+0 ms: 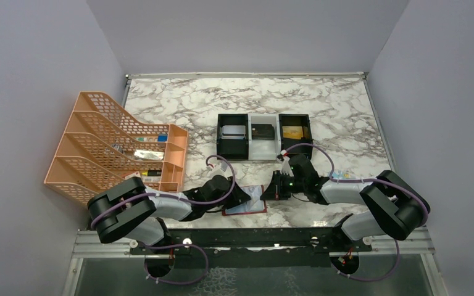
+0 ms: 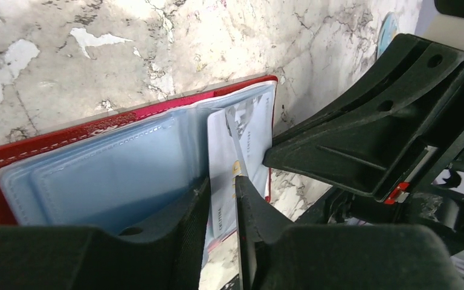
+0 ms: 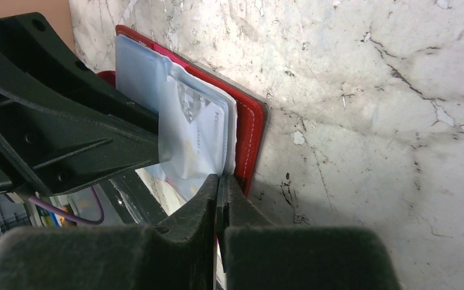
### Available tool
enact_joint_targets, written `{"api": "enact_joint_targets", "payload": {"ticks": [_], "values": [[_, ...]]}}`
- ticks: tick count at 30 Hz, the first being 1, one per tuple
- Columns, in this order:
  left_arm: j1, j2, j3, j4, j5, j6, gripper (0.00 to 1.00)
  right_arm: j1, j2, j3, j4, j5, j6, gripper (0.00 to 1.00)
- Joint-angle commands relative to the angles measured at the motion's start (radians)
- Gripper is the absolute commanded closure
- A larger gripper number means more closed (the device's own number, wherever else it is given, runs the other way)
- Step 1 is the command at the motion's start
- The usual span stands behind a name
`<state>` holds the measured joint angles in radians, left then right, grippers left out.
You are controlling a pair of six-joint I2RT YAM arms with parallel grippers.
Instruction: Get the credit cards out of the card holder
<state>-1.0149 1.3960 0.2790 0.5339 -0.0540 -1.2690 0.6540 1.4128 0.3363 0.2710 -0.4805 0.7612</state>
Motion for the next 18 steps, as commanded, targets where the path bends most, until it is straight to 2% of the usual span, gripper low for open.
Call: {"api": "enact_joint_targets", "payload": {"ticks": [1,8,13,18], "values": [[-0.003,0.032,-0.019,-0.013,-0.029,-0.053,0.73,0.007,0.006,-0.024,-0.071,0.056,-0.012,0.99],[-0.006,0.055,-0.005,-0.014,-0.018,-0.042,0.7,0.007,0.043,-0.032,-0.028,0.024,-0.006,0.99],[-0.022,0.093,0.055,0.006,0.003,-0.004,0.77,0.007,0.081,-0.042,0.016,-0.012,0.004,0.99],[-0.022,0.059,0.022,0.024,-0.018,-0.022,0.88,0.007,0.082,-0.036,0.009,-0.006,0.001,0.99]]}}
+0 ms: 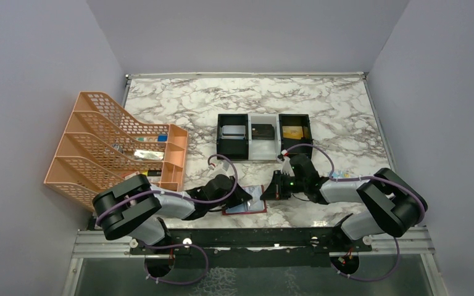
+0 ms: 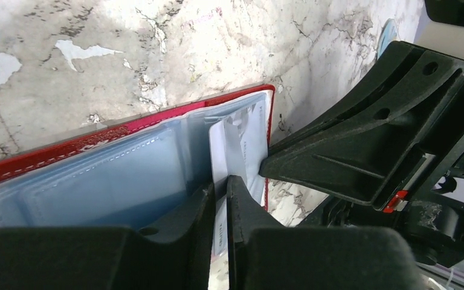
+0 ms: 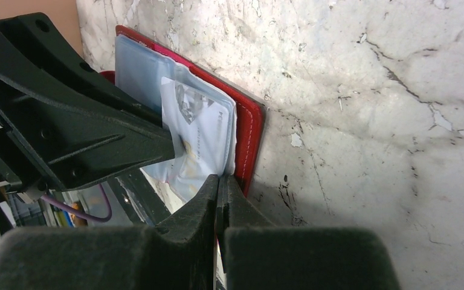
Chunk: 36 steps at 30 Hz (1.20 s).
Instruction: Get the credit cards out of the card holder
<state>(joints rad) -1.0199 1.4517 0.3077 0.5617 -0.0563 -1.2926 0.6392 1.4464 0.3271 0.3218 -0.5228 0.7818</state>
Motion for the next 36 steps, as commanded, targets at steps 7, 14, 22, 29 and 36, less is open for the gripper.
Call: {"api": "enact_joint_targets", "payload": {"ticks": [7,14,22,29,36], "values": [[-0.017,-0.077,-0.053,-0.005,-0.038,0.01,1.0,0.022,0.014,-0.02,-0.084,0.072,-0.024,0.99],[-0.017,-0.092,-0.065,-0.015,-0.026,0.019,1.0,0.022,-0.042,-0.011,-0.141,0.111,-0.038,0.99],[-0.017,-0.126,-0.067,-0.056,-0.029,0.032,1.0,0.022,-0.075,-0.003,-0.185,0.136,-0.043,0.99],[-0.017,-0.174,-0.046,-0.173,-0.046,0.068,1.0,0.022,-0.129,0.024,-0.25,0.168,-0.064,0.99],[-0.017,-0.16,-0.024,-0.2,-0.045,0.078,1.0,0.022,-0.215,0.077,-0.347,0.168,-0.103,0.72]]}}
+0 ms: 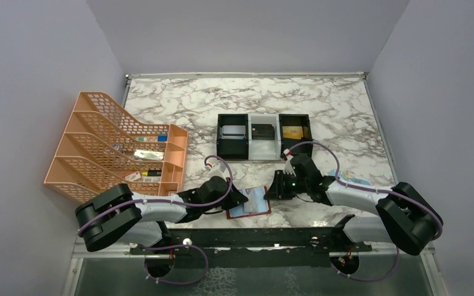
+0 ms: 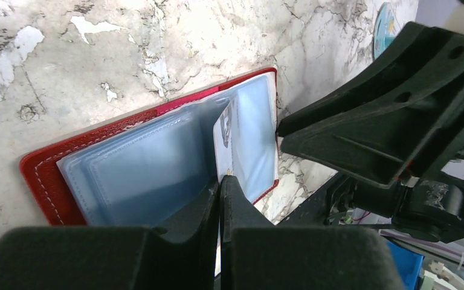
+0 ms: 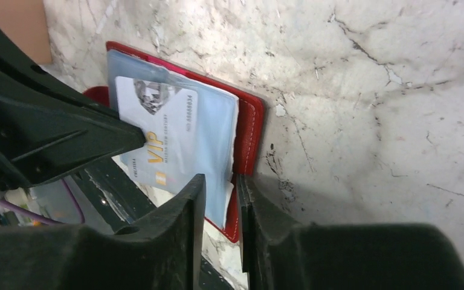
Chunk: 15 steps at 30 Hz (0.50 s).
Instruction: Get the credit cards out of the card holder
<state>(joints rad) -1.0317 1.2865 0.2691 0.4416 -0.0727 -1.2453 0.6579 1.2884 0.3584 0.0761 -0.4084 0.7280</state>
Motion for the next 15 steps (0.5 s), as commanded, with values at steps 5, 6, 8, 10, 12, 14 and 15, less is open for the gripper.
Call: {"api": "enact_joint_targets", "payload": {"ticks": [5,6,8,10,12,14,15], "values": [[-0.005,0.004,0.017,-0.081,-0.033,0.034,1.0,0.003,-0.134,0.09,-0.151,0.045,-0.083,0.65],[-0.005,0.002,0.016,-0.081,-0.035,0.034,1.0,0.003,-0.128,0.097,-0.14,0.019,-0.087,0.65],[-0.005,0.003,0.016,-0.081,-0.035,0.033,1.0,0.005,-0.102,0.103,-0.098,-0.067,-0.087,0.7],[-0.005,0.006,0.016,-0.081,-0.037,0.032,1.0,0.008,-0.06,0.103,-0.047,-0.12,-0.077,0.72],[-0.005,0.008,0.02,-0.08,-0.034,0.031,1.0,0.014,-0.015,0.108,-0.012,-0.143,-0.074,0.74],[-0.005,0.008,0.023,-0.081,-0.03,0.032,1.0,0.023,0.036,0.12,0.013,-0.178,-0.082,0.74],[-0.005,0.006,0.023,-0.081,-0.027,0.033,1.0,0.03,0.06,0.128,0.022,-0.199,-0.088,0.74]]}}
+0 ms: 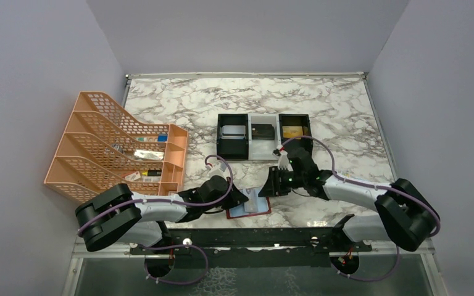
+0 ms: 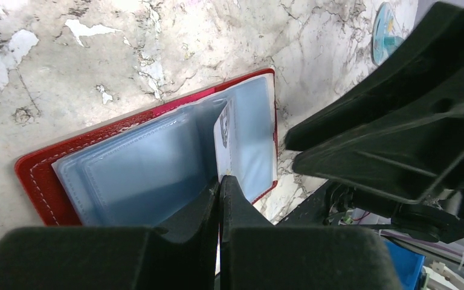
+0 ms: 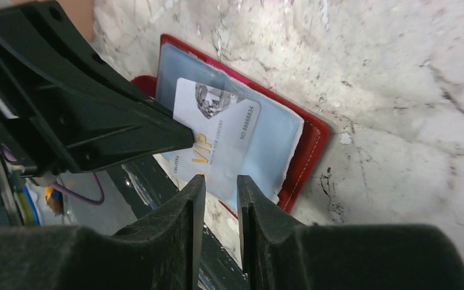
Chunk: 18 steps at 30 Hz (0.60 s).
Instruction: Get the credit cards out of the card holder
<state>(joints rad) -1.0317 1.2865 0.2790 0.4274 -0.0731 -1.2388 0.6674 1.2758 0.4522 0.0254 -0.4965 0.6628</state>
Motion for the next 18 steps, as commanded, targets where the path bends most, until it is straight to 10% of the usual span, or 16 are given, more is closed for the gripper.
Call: {"api": "enact_joint_targets", "payload": {"ticks": [1,18], "values": [[-0.005,0.004,0.015,-0.067,-0.027,0.027,1.0,0.028,0.097,0.041,0.083,-0.126,-0.03,0.74],[-0.005,0.029,0.026,-0.009,0.082,0.043,0.78,0.043,0.207,-0.065,0.143,0.079,0.06,0.83]]}}
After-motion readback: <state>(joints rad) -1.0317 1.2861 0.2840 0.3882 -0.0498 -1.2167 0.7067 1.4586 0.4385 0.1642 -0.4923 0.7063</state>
